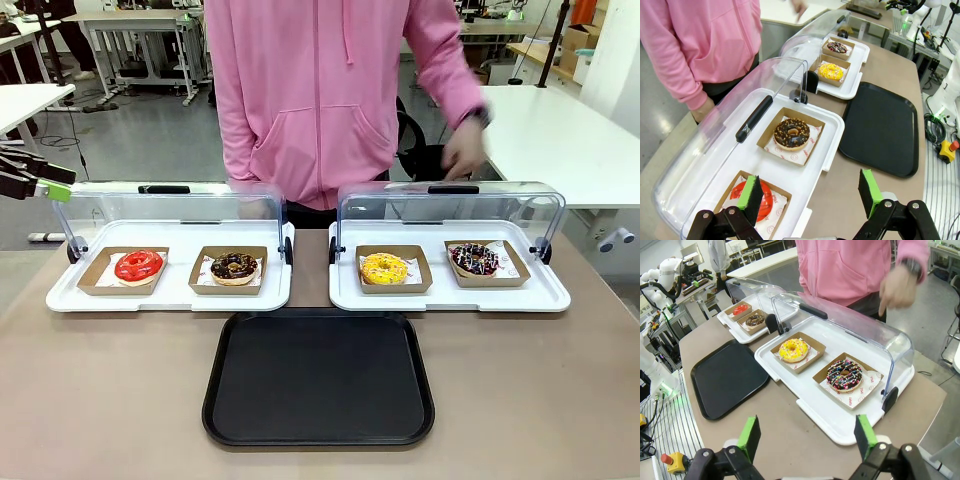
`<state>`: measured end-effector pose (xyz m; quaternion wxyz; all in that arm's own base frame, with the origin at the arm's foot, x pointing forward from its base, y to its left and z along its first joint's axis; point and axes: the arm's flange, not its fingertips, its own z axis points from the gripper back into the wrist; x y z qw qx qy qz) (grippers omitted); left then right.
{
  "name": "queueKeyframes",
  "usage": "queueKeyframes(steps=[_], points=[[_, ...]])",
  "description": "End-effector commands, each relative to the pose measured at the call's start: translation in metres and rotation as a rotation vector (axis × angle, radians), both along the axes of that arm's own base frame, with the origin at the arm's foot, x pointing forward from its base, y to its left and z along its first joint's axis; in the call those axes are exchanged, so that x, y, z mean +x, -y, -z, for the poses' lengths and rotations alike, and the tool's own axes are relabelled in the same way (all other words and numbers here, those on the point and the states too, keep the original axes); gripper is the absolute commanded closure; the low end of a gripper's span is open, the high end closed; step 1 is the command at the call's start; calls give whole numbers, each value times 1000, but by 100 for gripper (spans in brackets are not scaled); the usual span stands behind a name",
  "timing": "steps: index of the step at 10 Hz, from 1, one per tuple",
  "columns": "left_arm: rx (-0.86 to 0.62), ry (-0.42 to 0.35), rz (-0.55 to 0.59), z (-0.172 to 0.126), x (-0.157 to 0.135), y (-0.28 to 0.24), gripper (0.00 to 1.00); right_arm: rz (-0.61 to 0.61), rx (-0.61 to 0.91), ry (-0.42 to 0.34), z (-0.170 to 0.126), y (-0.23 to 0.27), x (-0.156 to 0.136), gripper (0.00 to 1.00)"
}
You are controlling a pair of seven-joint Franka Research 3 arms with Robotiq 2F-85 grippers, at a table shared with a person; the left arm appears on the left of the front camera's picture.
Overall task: Move the fourth donut from the left to the tray.
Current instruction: Pick up the Paper togo box containing the Donut indicated by the person and place it on the Handle tray.
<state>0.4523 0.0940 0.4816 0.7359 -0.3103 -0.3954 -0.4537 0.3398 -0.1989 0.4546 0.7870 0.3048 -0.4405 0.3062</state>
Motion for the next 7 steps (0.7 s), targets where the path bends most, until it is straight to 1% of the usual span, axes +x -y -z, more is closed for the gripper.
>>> queueKeyframes(steps=[1, 7], points=[[-7, 0, 2, -1, 0, 1, 0, 0, 7, 39, 0, 0, 3, 0], [-7, 0, 2, -1, 0, 1, 0, 0, 7, 39, 0, 0, 3, 0]])
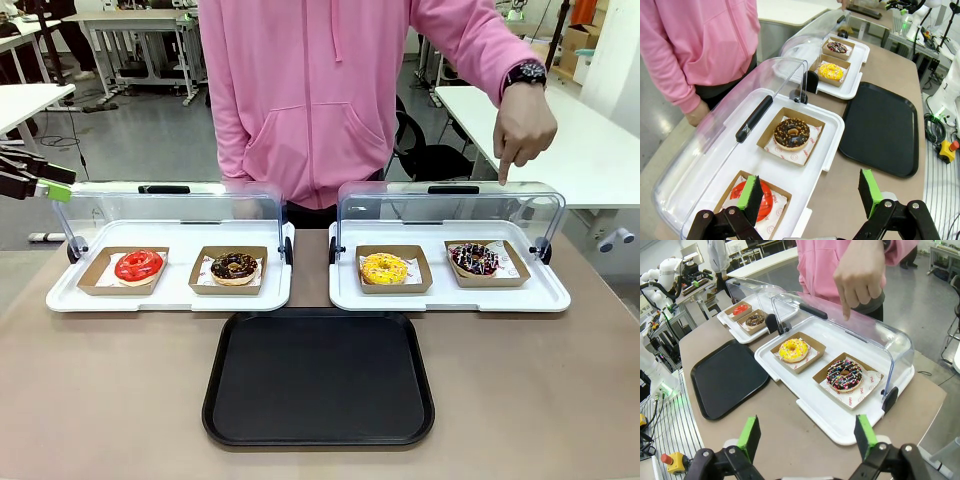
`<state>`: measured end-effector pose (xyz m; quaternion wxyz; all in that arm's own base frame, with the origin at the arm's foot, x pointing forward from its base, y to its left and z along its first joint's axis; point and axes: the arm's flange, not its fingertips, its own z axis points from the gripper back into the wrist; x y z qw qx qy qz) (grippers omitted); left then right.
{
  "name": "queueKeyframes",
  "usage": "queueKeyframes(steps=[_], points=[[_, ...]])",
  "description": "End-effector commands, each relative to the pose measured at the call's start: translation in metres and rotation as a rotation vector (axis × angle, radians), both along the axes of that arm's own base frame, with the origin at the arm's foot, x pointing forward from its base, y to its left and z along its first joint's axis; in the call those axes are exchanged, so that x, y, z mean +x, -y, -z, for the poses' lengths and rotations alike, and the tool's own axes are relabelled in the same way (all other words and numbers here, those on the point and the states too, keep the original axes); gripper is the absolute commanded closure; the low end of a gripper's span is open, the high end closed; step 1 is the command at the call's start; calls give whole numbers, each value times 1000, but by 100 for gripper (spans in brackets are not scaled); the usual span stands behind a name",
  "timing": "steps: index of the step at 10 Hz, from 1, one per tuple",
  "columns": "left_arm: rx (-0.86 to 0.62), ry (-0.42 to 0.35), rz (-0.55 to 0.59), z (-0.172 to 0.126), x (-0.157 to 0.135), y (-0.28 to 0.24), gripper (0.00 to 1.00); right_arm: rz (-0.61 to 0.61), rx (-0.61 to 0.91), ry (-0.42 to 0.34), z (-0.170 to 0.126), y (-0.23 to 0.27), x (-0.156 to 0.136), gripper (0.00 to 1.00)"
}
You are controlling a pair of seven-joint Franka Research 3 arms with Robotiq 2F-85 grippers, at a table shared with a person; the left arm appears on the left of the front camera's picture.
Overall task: Move the fourth donut from the left to the tray.
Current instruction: Pick up the Paper togo box containing the Donut indicated by the person and place it on the Handle tray.
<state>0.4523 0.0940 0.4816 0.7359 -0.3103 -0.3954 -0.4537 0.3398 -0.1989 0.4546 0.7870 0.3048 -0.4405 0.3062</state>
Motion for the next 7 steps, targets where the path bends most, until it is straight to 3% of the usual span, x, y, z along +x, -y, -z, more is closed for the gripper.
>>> queueKeyframes(steps=[1, 7], points=[[-7, 0, 2, -1, 0, 1, 0, 0, 8, 39, 0, 0, 3, 0], [-7, 0, 2, -1, 0, 1, 0, 0, 8, 39, 0, 0, 3, 0]])
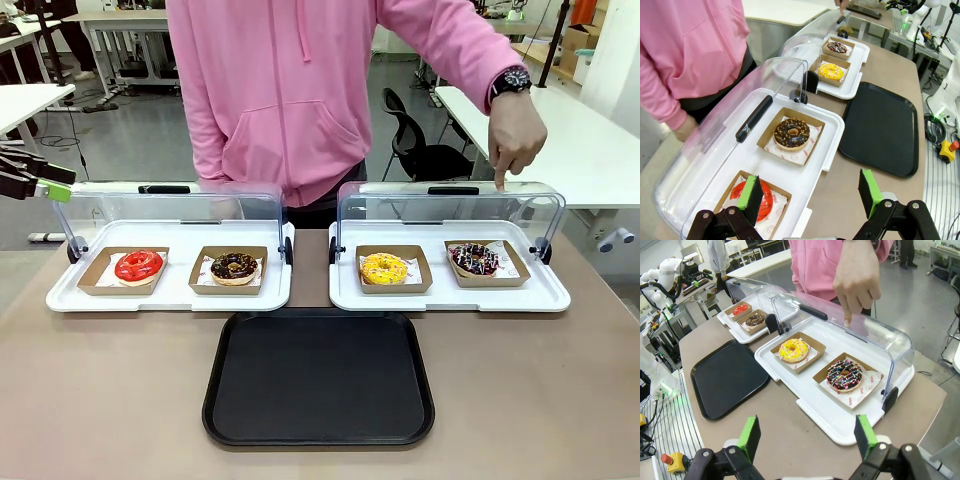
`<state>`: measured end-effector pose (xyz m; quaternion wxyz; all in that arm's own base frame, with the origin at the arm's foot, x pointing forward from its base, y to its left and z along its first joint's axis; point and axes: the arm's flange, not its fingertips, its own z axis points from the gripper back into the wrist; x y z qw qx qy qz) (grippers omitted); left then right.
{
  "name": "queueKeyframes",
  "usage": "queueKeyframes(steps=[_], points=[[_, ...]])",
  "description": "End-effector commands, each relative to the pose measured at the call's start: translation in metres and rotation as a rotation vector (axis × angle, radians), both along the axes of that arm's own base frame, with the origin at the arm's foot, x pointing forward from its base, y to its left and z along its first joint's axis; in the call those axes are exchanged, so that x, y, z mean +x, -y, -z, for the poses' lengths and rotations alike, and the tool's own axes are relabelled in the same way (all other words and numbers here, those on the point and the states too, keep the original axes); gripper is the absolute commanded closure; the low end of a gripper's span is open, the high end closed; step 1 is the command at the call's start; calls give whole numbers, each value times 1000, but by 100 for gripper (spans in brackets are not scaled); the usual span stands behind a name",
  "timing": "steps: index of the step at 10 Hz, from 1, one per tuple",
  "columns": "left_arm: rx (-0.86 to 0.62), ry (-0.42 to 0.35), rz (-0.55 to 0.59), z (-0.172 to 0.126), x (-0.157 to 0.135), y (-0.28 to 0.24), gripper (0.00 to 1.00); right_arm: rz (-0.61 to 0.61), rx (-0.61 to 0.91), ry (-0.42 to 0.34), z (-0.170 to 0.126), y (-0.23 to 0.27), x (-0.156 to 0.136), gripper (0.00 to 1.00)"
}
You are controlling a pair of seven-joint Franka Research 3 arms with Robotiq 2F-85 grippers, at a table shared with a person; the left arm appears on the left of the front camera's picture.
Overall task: Move the fourth donut from the left to the tray.
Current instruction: Pick up the Paper togo box containing the Donut indicated by the person and place it on the Handle tray.
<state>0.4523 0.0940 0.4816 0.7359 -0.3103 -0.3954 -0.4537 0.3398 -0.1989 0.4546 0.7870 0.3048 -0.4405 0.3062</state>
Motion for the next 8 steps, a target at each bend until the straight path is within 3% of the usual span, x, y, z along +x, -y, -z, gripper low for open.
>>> queueKeyframes(steps=[1, 7, 8], points=[[-7, 0, 2, -1, 0, 1, 0, 0, 8, 39, 0, 0, 3, 0], [-7, 0, 2, -1, 0, 1, 0, 0, 8, 39, 0, 0, 3, 0], [-7, 0, 2, -1, 0, 1, 0, 0, 0, 0, 0, 0, 0, 0]])
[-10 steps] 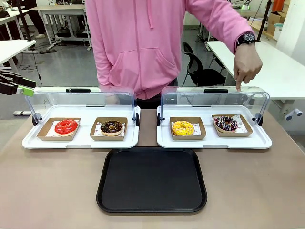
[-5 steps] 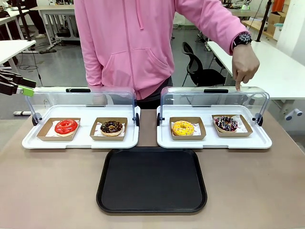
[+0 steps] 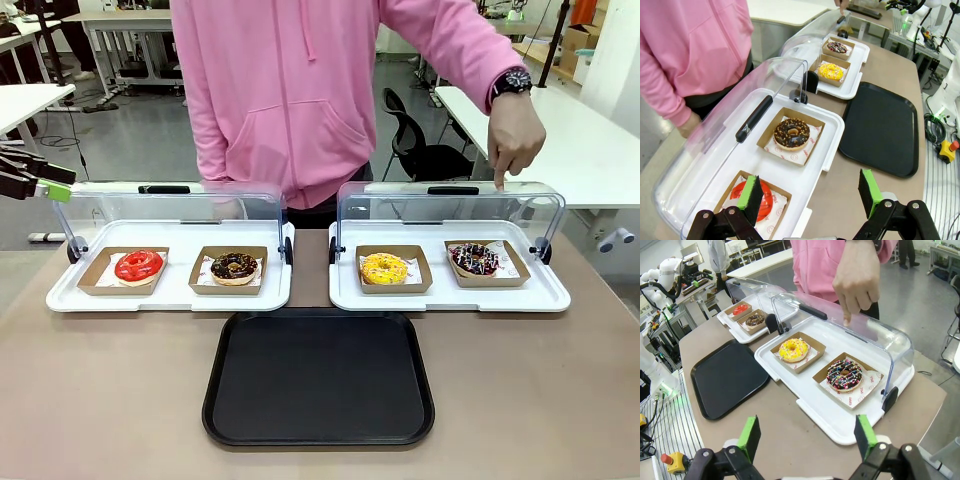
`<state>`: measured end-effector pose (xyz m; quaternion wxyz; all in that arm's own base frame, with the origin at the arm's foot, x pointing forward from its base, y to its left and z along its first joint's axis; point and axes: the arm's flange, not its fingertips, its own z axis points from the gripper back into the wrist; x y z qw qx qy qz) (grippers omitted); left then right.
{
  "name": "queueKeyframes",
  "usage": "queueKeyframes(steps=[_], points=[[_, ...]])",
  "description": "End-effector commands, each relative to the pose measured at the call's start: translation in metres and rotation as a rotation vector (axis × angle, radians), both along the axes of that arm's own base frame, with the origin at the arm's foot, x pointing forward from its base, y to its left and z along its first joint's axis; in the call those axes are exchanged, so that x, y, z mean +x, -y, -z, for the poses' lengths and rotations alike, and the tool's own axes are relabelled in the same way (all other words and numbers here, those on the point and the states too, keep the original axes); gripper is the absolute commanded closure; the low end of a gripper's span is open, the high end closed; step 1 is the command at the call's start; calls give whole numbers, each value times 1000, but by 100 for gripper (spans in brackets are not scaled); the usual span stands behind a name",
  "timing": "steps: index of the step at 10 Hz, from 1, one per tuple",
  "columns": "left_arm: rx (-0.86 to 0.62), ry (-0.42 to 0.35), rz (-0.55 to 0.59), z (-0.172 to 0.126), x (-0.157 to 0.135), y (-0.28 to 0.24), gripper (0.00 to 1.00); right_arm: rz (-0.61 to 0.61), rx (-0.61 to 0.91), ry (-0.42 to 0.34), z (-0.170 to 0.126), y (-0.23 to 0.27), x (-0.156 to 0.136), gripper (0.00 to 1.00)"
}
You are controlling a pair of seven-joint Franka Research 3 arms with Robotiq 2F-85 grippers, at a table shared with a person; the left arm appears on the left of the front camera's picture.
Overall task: Move the fourth donut from the left to the tray.
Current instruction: Pick up the Paper togo box containing the Donut indicated by the person and place it on the Handle tray.
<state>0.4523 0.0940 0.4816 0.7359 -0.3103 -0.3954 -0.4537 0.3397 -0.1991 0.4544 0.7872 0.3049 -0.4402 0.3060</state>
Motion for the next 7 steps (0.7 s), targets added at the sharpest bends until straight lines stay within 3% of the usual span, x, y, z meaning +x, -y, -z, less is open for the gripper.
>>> queueKeyframes(steps=[1, 4, 7], points=[[-7, 0, 2, -1, 0, 1, 0, -52, -88, 10, -9, -7, 12, 0], [-7, 0, 2, -1, 0, 1, 0, -156, -345, -21, -33, -49, 58, 0], [-7, 0, 2, -1, 0, 1, 0, -266, -621, 0, -1, -99, 73, 0]])
